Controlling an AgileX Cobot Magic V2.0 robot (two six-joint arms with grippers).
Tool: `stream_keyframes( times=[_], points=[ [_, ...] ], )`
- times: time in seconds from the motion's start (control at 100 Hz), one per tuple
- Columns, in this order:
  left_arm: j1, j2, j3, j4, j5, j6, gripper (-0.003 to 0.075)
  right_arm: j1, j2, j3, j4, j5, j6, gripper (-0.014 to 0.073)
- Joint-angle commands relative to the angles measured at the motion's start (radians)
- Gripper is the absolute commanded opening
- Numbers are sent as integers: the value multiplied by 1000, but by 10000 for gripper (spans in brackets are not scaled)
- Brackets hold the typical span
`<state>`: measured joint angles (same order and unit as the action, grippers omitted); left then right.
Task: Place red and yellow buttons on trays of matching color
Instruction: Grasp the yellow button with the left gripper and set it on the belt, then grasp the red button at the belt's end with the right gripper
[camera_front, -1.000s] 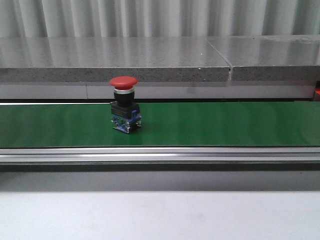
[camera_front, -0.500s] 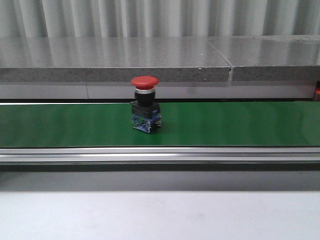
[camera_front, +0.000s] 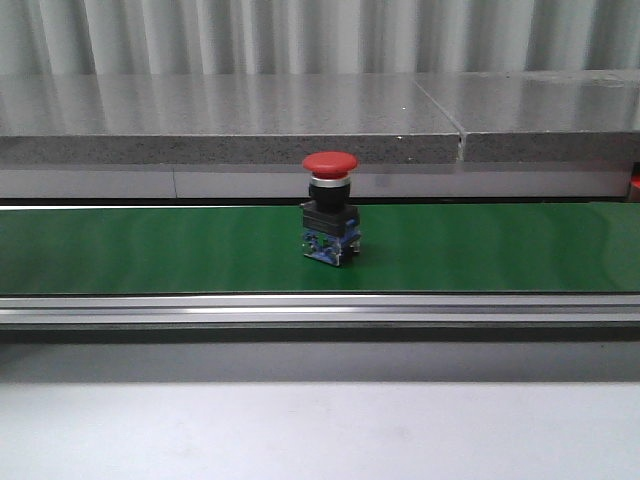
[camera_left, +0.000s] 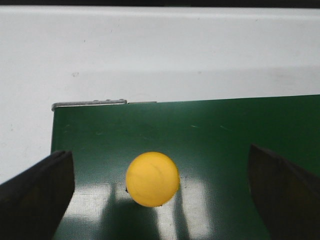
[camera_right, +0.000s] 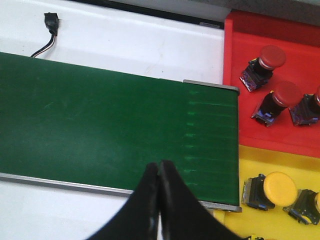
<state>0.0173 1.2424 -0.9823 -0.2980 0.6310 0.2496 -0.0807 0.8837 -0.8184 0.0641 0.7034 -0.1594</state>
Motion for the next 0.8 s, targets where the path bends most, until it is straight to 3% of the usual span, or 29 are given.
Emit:
stream_keyframes(
  times=[0.0,0.19,0.51,0.65,0.79],
  points=[
    [-34,-128,46,-25,-135,5,659,0,-14,-33,-1,-60,-7,-67],
    [-65,-349,203,-25,-231,5,658,0,-14,-33,-1,-60,-7,-67],
    [-65,-615,362,-25,-260,5,642,0,-14,-33,-1,-71,-7,-67],
    [-65,-663,393,-25,-258,5,500,0,-14,-33,-1,-70,-7,-67],
    [-65,-670,404,-25,-260,5,230,0,-14,-33,-1,-66,-7,-67]
  ],
)
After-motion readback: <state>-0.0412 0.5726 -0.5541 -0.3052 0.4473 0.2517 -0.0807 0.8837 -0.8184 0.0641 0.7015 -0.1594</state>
